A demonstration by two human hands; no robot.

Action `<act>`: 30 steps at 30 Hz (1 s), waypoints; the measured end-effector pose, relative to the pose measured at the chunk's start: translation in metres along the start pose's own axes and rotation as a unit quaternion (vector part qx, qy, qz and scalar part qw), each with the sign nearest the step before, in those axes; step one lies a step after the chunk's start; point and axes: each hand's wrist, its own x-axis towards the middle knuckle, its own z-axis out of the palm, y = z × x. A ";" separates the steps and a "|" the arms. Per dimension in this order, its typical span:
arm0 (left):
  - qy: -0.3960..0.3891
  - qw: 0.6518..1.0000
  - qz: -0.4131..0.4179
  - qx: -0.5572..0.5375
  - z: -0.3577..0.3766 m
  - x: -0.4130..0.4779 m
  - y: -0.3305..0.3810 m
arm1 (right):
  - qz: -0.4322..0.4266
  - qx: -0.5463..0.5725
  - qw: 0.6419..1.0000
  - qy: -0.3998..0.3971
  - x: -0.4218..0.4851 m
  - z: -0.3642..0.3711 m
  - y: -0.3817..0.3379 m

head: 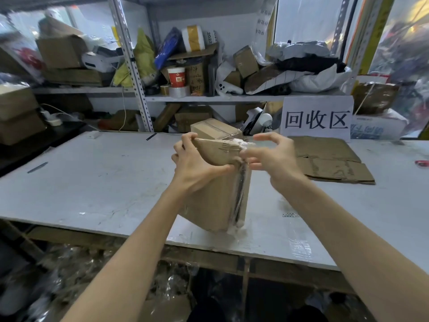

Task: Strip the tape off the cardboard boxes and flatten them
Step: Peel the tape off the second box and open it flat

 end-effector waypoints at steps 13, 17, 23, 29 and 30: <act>0.006 0.999 -0.042 0.005 -0.016 0.006 -0.017 | -0.445 -0.409 0.793 -0.070 -0.006 0.021 0.012; -0.012 0.999 -0.037 0.011 -0.013 0.005 -0.016 | -0.482 -0.460 0.745 -0.017 -0.006 0.029 0.017; 0.002 1.000 -0.024 -0.007 -0.014 0.005 -0.020 | -0.518 -0.462 0.720 -0.018 -0.003 0.033 0.022; -0.009 1.000 -0.014 -0.005 -0.014 0.004 -0.020 | -0.377 -0.271 0.886 -0.001 0.001 0.031 0.017; -0.006 1.000 -0.013 -0.004 -0.012 0.003 -0.019 | -0.369 -0.275 0.888 0.000 0.000 0.030 0.018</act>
